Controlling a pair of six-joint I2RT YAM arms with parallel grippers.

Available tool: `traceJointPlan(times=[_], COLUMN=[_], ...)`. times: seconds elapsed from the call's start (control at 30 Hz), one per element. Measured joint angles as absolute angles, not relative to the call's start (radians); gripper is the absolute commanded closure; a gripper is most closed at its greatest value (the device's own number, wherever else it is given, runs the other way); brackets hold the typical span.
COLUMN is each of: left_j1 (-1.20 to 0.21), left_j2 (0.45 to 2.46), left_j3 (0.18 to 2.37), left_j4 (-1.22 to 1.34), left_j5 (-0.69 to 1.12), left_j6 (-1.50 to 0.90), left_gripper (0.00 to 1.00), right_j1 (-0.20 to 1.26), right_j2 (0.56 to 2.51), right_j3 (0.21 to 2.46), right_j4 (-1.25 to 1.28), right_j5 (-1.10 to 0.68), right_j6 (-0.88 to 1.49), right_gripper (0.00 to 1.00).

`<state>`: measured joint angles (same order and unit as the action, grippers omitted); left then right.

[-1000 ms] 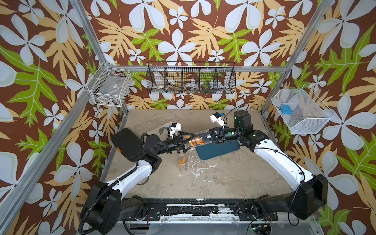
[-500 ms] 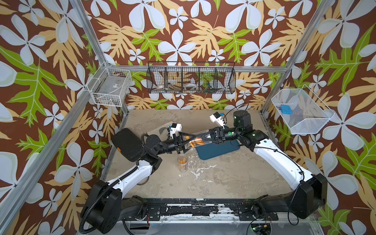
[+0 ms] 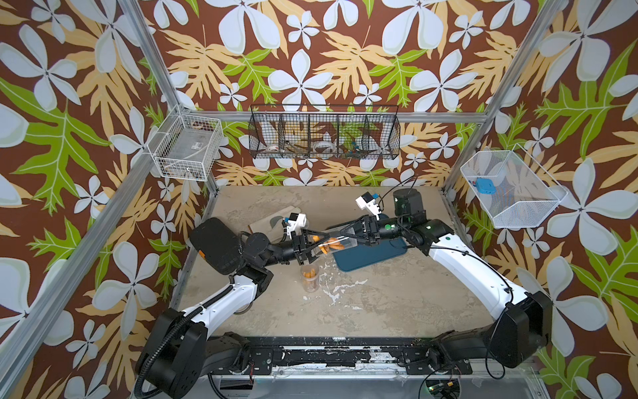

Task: Pour the cookies out of the jar
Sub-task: Pick up the jar from the center of the board.

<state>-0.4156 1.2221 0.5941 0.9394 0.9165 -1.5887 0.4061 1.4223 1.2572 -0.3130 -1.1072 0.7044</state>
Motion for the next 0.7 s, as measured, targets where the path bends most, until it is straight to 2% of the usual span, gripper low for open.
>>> traceJointPlan(times=[0.2,0.53,0.6,0.7], left_j1=[-0.397,-0.396,-0.395,-0.395], left_j2=[1.191,1.174,1.172,1.165], left_j3=[0.572,0.580,0.580,0.580], left_j4=[0.920,0.840,0.827,0.814], left_j5=[0.926,0.963,0.970,0.974], left_j6=[-1.553,-1.481,-1.465,-1.458], left_gripper=[0.36,0.38,0.38,0.38], right_j1=[0.398,0.405,0.406,0.406], right_j2=[1.419,1.406,1.396,1.374], right_j3=[1.259,1.217,1.208,1.185], right_j4=[-0.318,-0.264,-0.254,-0.239], right_j5=[-1.099,-1.149,-1.155,-1.163], right_j6=[0.707,0.763,0.782,0.794], right_gripper=[0.10,0.16,0.16,0.09])
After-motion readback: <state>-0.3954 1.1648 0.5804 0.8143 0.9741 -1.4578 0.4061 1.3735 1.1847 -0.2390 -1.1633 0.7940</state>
